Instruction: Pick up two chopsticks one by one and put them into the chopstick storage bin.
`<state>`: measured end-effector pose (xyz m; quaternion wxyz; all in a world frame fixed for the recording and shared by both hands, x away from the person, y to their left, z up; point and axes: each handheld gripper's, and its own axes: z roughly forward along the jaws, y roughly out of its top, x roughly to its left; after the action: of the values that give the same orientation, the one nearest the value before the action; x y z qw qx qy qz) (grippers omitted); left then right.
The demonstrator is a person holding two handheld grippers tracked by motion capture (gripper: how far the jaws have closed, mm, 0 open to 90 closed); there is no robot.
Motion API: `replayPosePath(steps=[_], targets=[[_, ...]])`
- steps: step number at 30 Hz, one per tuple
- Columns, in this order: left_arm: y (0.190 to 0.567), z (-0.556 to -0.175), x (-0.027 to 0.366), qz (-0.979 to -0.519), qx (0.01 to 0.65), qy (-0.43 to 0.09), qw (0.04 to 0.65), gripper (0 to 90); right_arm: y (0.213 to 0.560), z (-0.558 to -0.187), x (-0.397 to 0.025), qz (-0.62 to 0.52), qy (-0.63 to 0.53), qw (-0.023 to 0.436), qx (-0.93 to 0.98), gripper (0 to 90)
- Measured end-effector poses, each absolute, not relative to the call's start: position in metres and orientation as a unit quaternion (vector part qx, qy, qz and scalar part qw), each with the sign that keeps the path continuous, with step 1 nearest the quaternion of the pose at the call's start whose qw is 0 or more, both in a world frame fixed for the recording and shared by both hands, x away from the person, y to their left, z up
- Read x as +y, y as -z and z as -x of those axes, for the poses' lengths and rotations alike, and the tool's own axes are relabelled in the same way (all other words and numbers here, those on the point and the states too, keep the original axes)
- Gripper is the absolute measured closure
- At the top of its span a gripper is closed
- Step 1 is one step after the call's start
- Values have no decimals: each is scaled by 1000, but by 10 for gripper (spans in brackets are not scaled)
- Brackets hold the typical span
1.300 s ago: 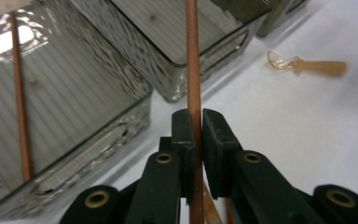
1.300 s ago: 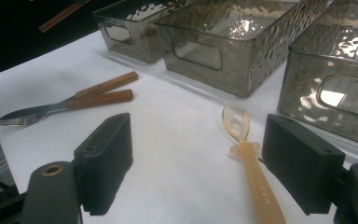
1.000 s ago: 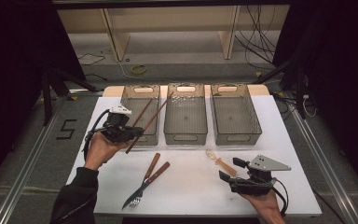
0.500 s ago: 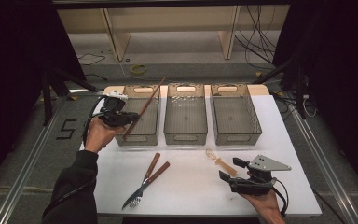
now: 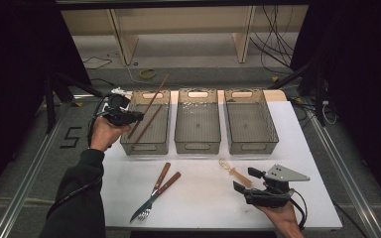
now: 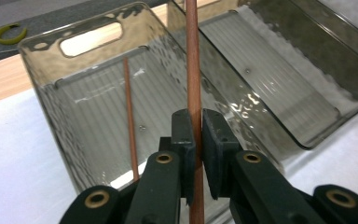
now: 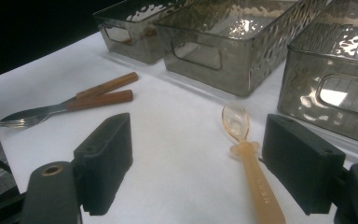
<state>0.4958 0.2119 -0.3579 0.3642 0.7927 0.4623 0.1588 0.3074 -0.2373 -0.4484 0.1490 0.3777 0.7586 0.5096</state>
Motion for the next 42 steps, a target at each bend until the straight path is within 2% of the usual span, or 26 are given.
replayPosePath(steps=[42], targets=[[398, -519, 225, -787, 493, -154, 337, 830, 449, -307, -237, -378, -510, 147, 759, 252]])
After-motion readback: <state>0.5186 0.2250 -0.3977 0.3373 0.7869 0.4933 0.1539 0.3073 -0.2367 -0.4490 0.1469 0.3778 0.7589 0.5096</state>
